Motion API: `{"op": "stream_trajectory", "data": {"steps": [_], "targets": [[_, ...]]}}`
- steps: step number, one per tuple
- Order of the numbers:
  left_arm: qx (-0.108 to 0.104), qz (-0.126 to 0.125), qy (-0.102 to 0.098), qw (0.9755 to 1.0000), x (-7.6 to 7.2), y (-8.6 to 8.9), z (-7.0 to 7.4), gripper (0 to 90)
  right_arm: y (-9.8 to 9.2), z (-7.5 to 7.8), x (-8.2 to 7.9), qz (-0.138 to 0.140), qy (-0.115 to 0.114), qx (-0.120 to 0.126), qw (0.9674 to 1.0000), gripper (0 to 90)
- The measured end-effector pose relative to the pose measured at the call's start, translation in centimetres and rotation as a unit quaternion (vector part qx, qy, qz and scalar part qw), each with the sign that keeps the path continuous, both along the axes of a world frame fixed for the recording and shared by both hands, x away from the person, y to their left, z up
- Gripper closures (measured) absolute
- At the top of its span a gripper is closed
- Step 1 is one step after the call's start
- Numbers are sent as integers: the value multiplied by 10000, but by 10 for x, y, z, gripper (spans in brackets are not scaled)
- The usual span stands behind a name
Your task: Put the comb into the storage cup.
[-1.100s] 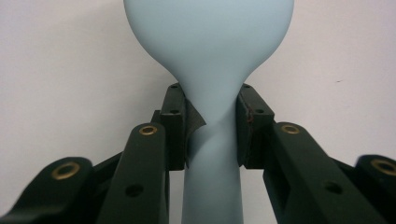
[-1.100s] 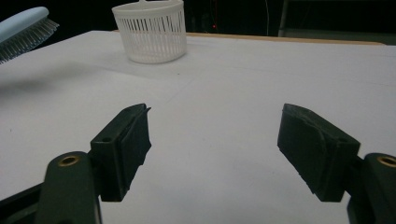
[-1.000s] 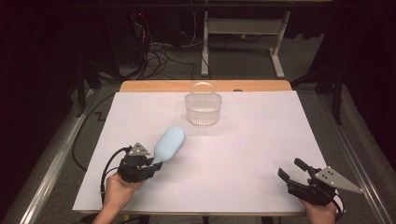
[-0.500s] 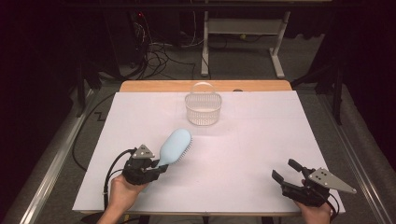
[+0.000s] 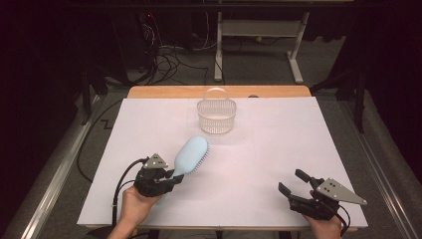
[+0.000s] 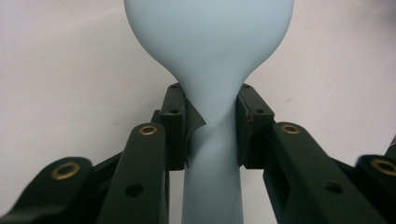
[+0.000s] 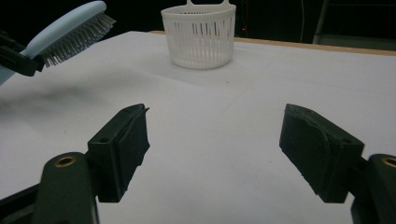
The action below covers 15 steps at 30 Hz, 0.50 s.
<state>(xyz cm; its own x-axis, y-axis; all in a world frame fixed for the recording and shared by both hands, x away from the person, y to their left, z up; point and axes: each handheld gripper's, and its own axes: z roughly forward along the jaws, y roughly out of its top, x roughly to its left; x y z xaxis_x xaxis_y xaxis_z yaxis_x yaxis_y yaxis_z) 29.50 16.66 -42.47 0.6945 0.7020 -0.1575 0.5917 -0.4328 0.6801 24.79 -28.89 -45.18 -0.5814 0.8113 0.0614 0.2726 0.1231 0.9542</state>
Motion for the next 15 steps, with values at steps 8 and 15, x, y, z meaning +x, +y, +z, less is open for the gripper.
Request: {"op": "stream_trajectory", "data": {"steps": [8,15], "targets": [[46,-152,8,9999,-1,-14,-2,691,13,0,0,216,61,25,9997,234],[113,-311,-52,9994,0,-29,-1,692,22,0,0,336,63,35,9994,216]]}}
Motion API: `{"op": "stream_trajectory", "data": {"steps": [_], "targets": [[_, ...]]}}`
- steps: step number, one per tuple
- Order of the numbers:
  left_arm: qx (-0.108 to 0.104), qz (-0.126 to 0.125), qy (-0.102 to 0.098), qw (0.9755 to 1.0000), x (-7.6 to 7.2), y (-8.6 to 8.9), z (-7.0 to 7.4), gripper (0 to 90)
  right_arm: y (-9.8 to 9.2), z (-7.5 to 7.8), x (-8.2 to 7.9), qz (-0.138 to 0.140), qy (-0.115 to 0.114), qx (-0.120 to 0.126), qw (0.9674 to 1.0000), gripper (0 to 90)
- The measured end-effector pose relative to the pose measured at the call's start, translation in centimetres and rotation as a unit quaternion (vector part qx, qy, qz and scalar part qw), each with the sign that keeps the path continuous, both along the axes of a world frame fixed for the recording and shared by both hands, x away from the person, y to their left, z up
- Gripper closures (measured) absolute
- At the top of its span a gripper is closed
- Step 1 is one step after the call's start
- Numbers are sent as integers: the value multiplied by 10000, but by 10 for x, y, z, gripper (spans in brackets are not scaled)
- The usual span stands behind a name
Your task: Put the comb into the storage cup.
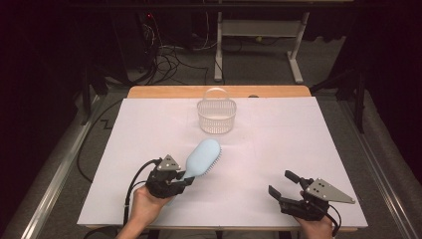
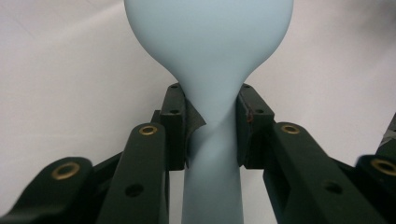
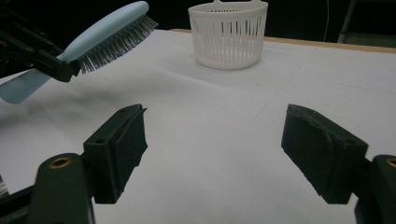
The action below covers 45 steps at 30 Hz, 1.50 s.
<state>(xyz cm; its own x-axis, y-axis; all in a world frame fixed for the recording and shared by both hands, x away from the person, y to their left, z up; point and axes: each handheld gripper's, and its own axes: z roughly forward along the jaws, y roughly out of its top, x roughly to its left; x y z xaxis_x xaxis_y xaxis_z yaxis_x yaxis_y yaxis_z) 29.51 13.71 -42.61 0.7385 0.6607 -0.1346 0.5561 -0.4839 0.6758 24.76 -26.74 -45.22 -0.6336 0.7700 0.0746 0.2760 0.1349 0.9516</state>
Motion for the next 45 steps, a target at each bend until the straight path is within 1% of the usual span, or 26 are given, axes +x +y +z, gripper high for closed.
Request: {"op": "stream_trajectory", "data": {"steps": [3,6,7,12,16,18,19,21,26,31,35,39,43,45], "targets": [[36,-27,-38,10000,0,-5,-1,691,4,0,1,16,2,33,10000,194],[126,-73,-130,9998,-2,-12,0,691,9,-1,2,17,8,-10,10000,165],[115,-95,-137,9998,-2,-14,0,691,12,-1,2,41,3,-33,10000,163],[192,-253,-159,9994,-3,-25,0,691,22,-1,2,184,58,-47,9998,166],[182,-326,-183,9991,-4,-33,0,691,31,-1,3,301,99,-67,9995,166],[169,-362,-184,9990,-4,-36,0,691,35,0,3,347,71,-53,9994,173],[189,-395,-192,9989,-4,-37,0,691,37,0,3,376,93,-41,9992,179],[174,-424,-200,9987,-5,-40,0,691,40,1,4,468,147,-37,9988,186],[148,-507,-220,9984,-6,-47,0,691,50,1,7,594,247,3,9979,189],[121,-566,-242,9980,-7,-52,0,691,58,2,11,679,325,110,9971,190],[95,-616,-261,9977,-8,-56,0,691,66,1,16,752,485,215,9958,189],[83,-654,-247,9975,-7,-59,-1,691,73,2,22,804,572,259,9948,182],[82,-687,-264,9973,-8,-61,-1,691,81,1,27,847,710,296,9934,174],[59,-683,-284,9972,-9,-62,-1,691,84,1,29,868,735,299,9931,172]]}}
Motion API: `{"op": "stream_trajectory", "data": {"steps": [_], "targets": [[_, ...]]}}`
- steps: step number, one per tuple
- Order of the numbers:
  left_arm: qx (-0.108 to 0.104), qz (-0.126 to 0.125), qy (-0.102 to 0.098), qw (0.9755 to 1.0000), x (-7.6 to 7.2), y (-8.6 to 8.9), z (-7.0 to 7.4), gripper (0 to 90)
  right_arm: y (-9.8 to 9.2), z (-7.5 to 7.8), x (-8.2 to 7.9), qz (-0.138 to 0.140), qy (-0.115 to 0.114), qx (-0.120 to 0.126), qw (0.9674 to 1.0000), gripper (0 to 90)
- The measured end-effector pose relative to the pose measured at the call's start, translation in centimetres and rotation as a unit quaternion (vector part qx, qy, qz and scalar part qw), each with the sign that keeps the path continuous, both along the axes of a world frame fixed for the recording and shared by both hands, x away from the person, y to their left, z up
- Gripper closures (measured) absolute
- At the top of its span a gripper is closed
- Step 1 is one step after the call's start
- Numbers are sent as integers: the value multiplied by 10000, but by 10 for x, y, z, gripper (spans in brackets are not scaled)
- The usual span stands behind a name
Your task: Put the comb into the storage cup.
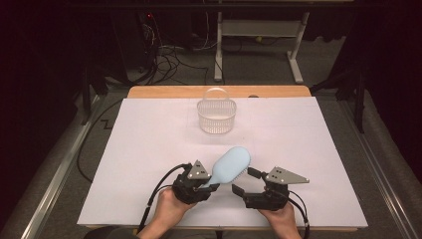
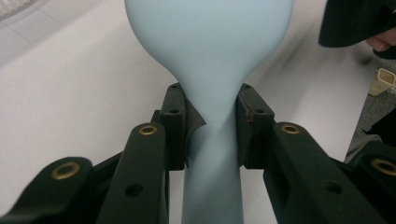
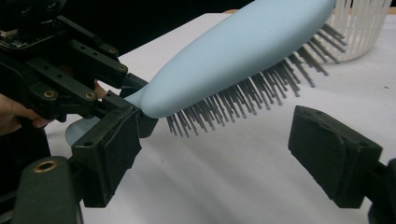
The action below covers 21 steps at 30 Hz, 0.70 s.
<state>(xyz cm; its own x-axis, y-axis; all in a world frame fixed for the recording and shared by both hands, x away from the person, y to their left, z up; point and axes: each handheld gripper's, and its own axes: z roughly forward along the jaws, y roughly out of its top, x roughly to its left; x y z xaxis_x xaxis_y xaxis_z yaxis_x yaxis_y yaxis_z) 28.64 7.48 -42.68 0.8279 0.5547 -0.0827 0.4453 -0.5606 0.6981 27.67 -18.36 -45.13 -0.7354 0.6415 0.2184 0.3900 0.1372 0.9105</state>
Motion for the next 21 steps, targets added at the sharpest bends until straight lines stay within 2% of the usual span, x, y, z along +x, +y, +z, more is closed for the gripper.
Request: {"op": "stream_trajectory", "data": {"steps": [4,9,14,21], "targets": [[10,-31,-36,10000,-1,-2,1,691,6,0,4,25,77,71,9999,164],[49,-46,-76,9999,-2,-4,0,691,11,0,11,26,289,305,9991,158],[-9,-114,-138,9998,-5,-7,2,691,13,-1,16,16,445,487,9978,158],[27,-199,-244,9995,-7,-13,2,690,21,-4,18,-1,483,500,9976,157]]}}
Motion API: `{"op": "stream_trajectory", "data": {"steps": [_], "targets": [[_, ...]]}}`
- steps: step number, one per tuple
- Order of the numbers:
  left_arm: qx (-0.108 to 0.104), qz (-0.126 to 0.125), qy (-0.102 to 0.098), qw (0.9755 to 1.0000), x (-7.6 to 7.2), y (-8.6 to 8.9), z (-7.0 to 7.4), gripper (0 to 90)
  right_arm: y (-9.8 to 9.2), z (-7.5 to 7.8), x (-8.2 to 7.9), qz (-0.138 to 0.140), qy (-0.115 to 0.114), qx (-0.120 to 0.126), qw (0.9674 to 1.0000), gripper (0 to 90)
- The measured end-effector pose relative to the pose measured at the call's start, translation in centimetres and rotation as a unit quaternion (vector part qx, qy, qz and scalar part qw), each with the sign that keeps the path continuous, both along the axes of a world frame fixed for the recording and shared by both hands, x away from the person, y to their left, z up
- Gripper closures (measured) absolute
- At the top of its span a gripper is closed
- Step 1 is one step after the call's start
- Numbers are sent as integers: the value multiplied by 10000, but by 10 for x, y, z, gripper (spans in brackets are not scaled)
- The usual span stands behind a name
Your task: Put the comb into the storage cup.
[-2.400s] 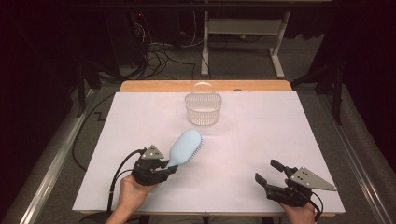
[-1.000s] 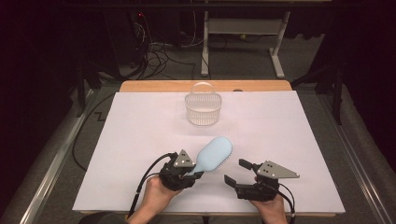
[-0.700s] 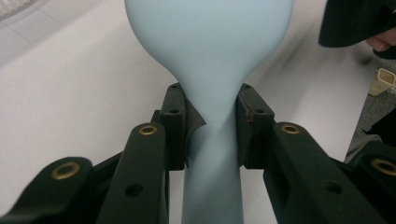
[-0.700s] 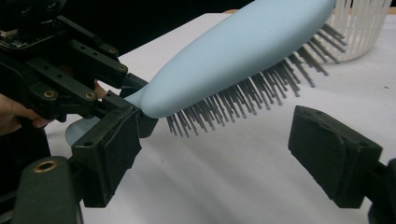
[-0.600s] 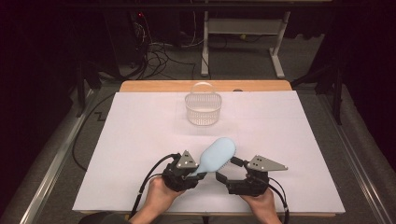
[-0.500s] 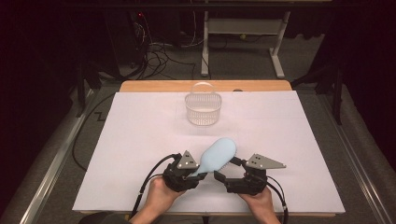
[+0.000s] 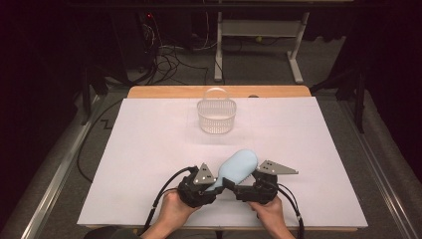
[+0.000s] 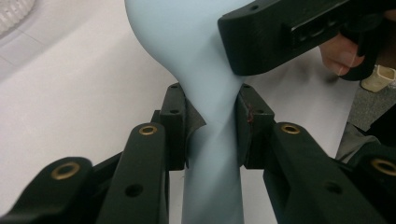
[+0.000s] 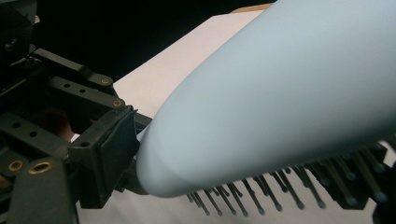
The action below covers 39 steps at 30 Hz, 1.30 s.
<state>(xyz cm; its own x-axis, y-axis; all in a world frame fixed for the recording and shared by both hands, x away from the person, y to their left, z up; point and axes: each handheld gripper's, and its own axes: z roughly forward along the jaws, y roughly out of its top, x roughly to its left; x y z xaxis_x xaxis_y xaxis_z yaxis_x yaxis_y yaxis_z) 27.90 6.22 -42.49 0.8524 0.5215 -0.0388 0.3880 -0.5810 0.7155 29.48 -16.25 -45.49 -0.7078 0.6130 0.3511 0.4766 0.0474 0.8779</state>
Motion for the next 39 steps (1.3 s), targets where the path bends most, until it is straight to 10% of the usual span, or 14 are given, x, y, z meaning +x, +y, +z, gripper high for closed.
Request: {"op": "stream_trajectory", "data": {"steps": [19,39], "targets": [[-98,11,-72,9999,-3,-1,3,691,4,7,3,245,533,269,9979,342],[-151,7,-78,9999,-7,2,9,688,7,25,2,689,417,214,9965,535]]}}
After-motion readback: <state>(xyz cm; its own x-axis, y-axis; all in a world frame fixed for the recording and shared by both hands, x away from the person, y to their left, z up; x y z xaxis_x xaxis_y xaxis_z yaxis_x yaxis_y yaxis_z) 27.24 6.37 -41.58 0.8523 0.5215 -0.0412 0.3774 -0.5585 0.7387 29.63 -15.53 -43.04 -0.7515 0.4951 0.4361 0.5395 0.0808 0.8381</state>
